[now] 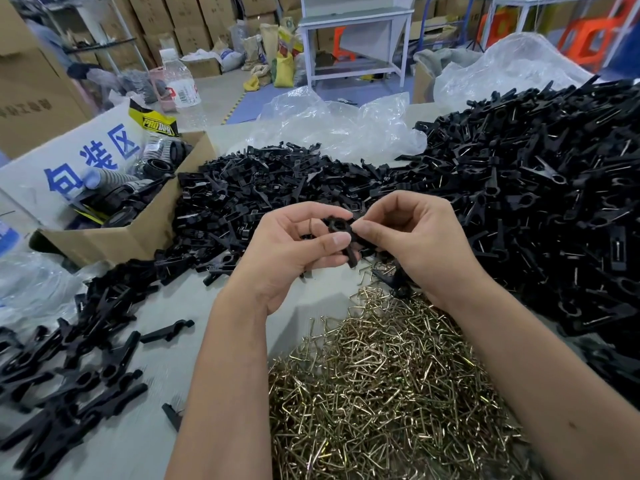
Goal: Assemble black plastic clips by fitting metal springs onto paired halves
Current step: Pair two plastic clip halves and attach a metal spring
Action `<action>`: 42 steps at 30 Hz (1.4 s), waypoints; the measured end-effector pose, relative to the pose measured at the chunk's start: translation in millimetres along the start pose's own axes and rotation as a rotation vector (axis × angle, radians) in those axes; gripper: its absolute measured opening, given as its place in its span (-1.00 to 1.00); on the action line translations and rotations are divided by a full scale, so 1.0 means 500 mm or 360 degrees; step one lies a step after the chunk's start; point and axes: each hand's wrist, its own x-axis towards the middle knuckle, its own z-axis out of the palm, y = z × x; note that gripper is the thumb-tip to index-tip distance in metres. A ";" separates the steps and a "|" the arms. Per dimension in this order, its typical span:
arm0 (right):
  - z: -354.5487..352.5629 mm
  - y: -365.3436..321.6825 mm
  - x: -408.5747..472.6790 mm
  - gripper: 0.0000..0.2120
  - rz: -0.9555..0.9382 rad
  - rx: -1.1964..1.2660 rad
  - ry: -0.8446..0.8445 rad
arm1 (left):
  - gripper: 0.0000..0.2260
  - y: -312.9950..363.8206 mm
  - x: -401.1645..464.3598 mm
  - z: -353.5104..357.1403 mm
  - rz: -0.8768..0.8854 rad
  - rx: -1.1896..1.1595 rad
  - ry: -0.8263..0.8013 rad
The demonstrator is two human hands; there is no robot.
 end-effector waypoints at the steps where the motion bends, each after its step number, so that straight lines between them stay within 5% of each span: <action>1: 0.000 0.000 0.000 -0.86 0.0025 0.0018 0.0030 | -0.71 0.000 0.000 0.000 0.0004 0.0006 0.0018; 4: 0.007 -0.002 -0.001 -0.82 0.0114 0.0076 0.0088 | -0.76 -0.001 -0.001 -0.006 0.0037 0.0012 0.0134; 7: 0.010 -0.005 -0.005 -0.85 0.0042 -0.0403 0.0114 | -0.73 0.001 -0.002 -0.025 0.0092 -0.0043 0.0397; 13: 0.054 -0.040 -0.029 -0.91 -0.0037 -0.1236 -0.0910 | -0.80 -0.003 0.003 -0.056 0.0226 -0.0098 0.0783; 16: 0.086 -0.038 -0.045 -0.77 -0.0010 -0.1419 -0.1015 | -0.79 -0.007 0.006 -0.054 0.0207 -0.0053 0.0803; 21: 0.104 -0.045 -0.056 -0.81 0.0021 -0.1557 -0.1162 | -0.75 -0.013 0.011 -0.056 0.0193 0.0052 0.0832; 26: 0.094 -0.048 -0.051 -0.82 0.0034 -0.1092 -0.1072 | -0.66 -0.014 0.008 -0.062 0.0198 0.0201 0.0790; 32: 0.050 -0.051 -0.027 -0.93 0.0116 -0.0053 -0.0505 | -0.66 -0.009 0.003 -0.061 0.0323 0.0301 0.0815; 38: 0.011 -0.050 -0.011 -0.90 0.0264 0.0450 -0.0286 | -0.65 -0.006 0.002 -0.060 0.0368 0.0272 0.0750; 42: 0.001 -0.037 -0.005 -0.85 0.0323 0.0327 -0.0127 | -0.62 -0.002 -0.001 -0.055 0.0422 0.0288 0.0529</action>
